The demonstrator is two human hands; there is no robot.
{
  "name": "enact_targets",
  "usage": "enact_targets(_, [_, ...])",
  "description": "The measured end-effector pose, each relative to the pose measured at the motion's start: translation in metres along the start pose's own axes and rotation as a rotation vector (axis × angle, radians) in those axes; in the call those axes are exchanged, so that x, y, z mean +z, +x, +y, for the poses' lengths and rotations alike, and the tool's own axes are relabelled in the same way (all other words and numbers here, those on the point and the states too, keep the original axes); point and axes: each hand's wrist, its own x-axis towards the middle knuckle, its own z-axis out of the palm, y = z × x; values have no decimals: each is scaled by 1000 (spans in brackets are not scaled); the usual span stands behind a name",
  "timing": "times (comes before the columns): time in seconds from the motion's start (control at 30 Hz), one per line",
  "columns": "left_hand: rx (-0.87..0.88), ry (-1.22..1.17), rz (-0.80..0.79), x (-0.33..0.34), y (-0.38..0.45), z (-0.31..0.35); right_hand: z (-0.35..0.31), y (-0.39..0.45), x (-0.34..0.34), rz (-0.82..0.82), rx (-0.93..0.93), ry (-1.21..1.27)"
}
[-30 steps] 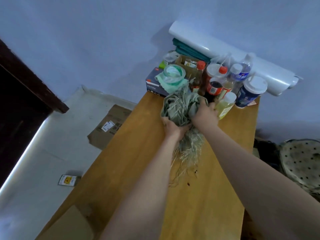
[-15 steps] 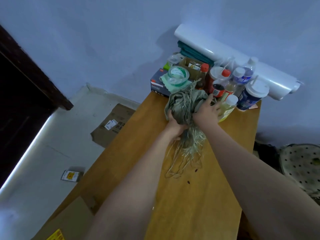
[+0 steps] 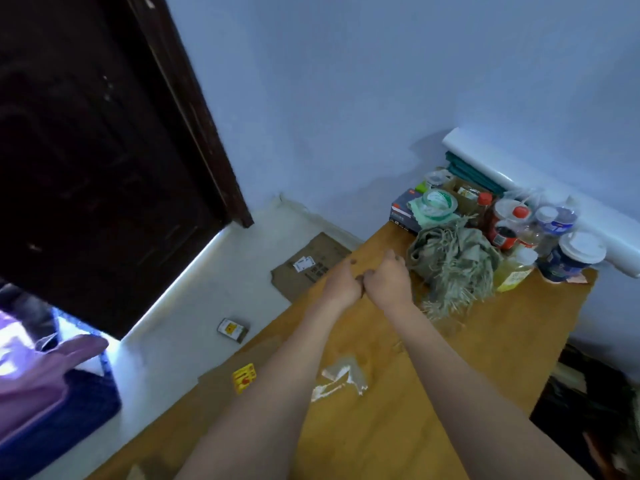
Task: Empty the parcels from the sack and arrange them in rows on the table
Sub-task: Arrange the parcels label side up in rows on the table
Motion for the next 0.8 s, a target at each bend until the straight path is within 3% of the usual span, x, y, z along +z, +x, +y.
enact_targets(0.23, [-134, -31, 232, -98, -141, -76, -106, -119, 56, -254, -242, 23])
enact_targets(0.43, [-327, -121, 408, -148, -268, -167, -169, -254, 107, -471, -373, -101])
enact_targets(0.8, [-577, -302, 691, -173, -456, -299, -196, -434, 191, -728, -600, -233])
